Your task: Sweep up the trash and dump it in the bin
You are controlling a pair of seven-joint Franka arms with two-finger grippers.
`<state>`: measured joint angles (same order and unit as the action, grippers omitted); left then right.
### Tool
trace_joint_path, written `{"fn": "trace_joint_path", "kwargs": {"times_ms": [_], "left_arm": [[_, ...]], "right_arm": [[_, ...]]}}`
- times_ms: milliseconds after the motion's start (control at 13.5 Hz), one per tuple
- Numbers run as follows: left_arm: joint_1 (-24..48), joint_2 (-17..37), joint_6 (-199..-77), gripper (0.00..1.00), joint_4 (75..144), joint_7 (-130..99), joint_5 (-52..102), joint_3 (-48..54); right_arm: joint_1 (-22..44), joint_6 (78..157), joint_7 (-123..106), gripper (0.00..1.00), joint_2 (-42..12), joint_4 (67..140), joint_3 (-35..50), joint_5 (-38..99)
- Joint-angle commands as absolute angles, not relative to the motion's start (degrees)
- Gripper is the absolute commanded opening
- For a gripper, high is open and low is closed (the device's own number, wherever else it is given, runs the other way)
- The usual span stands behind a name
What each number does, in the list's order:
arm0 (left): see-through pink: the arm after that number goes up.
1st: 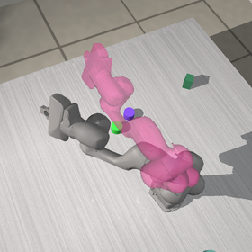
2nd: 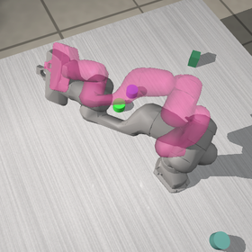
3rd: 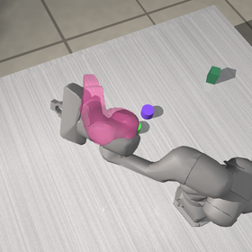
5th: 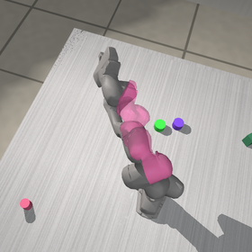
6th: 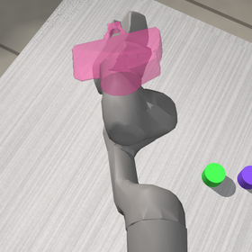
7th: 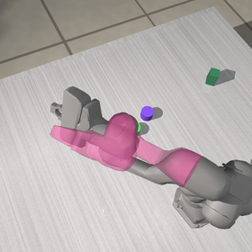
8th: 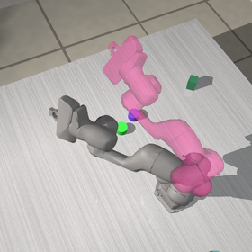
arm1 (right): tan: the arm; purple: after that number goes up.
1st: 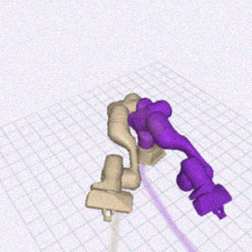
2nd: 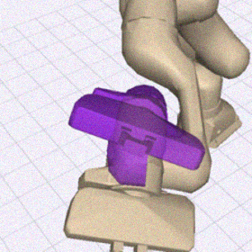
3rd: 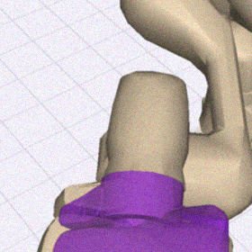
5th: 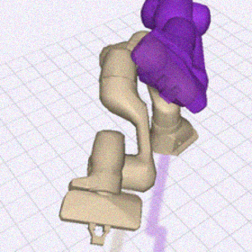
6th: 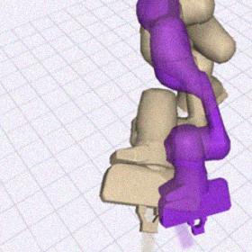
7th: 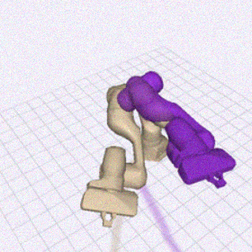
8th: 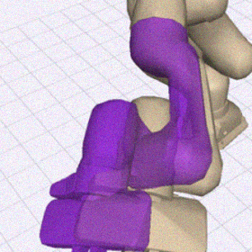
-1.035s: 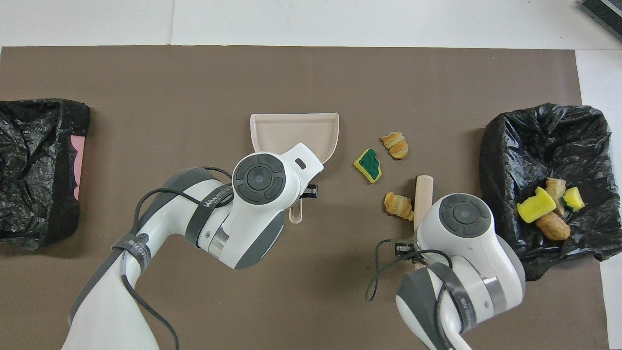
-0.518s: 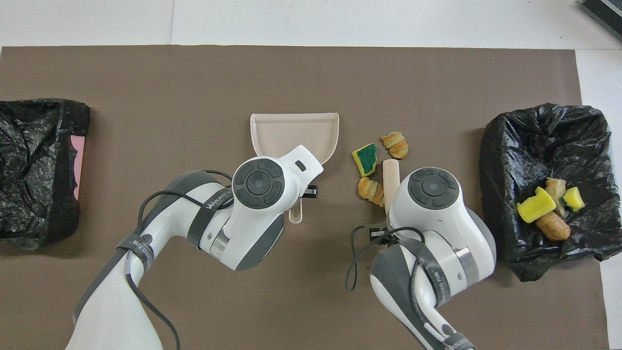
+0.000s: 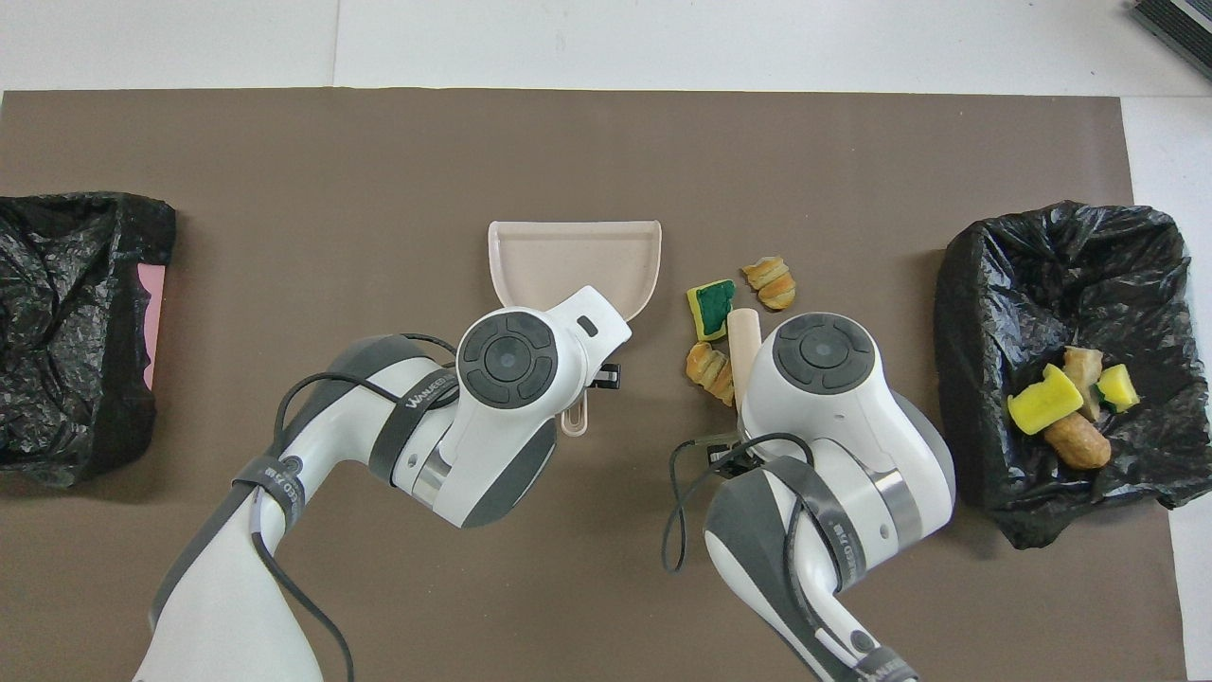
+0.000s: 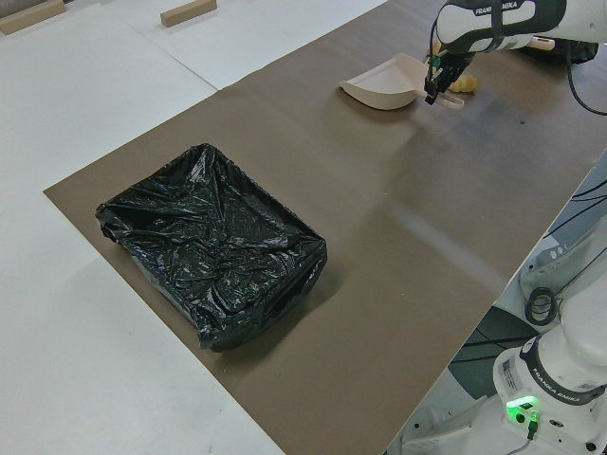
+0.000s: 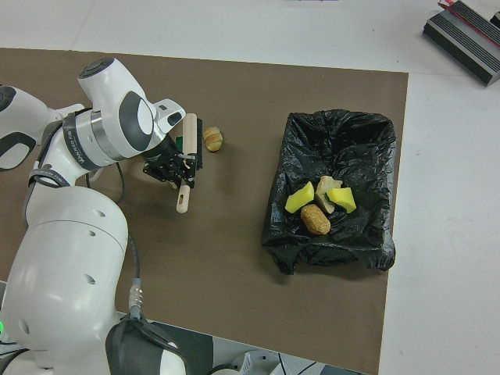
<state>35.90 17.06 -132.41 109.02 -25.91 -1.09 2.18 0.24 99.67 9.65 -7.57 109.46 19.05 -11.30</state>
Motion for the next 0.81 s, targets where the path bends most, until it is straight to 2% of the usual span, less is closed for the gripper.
{"fn": "trace_joint_path", "kwargs": {"times_ms": [0, 296, 739], "left_arm": [[35.69, 15.39, -132.63, 0.0, 109.34, -19.36, -2.81, 0.8], [32.35, 14.24, -125.96, 0.0, 105.65, -6.9, -2.9, 0.62], [28.04, 12.66, -120.16, 0.0, 104.77, 11.4, -2.9, 0.35]], "right_arm": [[-1.84, 99.05, 5.72, 0.0, -10.89, 106.36, 19.6, -17.47], [-2.37, 100.36, 1.68, 0.0, -13.44, 105.47, 19.6, -19.77], [-2.63, 103.44, 2.2, 0.0, -16.0, 105.47, 19.25, -20.92]]}}
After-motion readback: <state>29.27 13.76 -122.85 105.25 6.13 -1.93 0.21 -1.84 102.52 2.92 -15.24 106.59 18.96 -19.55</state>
